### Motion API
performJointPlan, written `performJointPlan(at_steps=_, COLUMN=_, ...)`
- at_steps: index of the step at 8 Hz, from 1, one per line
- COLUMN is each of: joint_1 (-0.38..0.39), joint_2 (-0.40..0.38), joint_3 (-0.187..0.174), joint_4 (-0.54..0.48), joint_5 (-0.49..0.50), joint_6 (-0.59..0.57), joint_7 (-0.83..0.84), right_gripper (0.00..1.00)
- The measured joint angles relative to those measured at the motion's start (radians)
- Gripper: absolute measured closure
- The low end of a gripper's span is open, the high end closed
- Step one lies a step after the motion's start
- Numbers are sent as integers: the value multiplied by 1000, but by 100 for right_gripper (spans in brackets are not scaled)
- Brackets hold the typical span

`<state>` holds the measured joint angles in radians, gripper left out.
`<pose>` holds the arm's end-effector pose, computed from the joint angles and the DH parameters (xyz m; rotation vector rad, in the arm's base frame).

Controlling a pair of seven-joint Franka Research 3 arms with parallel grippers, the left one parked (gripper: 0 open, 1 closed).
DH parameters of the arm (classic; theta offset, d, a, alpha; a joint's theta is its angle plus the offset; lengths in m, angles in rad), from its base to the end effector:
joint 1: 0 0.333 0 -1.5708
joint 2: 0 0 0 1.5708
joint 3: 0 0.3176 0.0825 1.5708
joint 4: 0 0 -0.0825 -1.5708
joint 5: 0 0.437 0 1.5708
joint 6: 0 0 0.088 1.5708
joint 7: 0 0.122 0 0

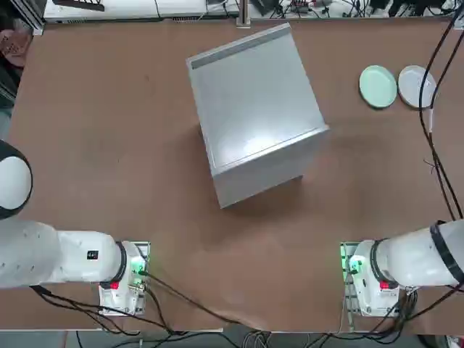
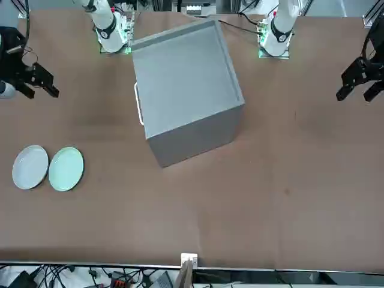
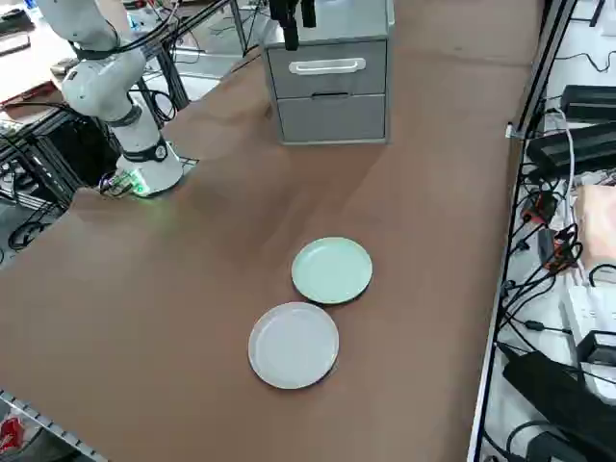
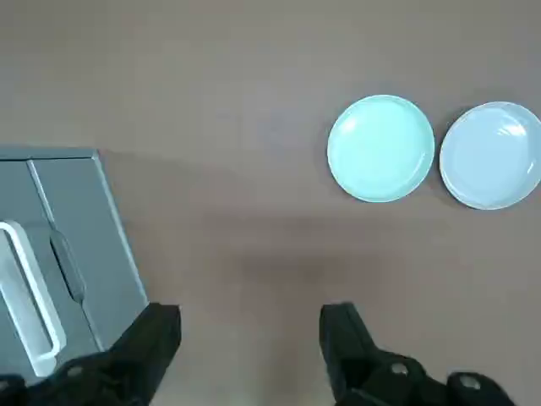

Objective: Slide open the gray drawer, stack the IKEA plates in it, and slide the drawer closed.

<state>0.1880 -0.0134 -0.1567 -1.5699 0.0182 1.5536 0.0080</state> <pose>0.6014 0.0205 0.6181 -3.1211 -0.0368 0.0054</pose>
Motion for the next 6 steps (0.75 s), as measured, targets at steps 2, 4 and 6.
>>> performJointPlan(at_steps=2, joint_1=0, joint_2=0, joint_3=0, joint_4=0, joint_5=-2, joint_6=-1, joint_7=-5, right_gripper=0)
performJointPlan(at_steps=4, joint_1=0, joint_2=0, joint_3=0, joint_4=0, joint_5=-2, joint_6=-1, joint_7=-5, right_gripper=0)
performJointPlan(at_steps=6, joint_1=2, joint_2=0, joint_3=1, joint_4=0, joint_5=-1, joint_6=-1, joint_7=-2, right_gripper=0)
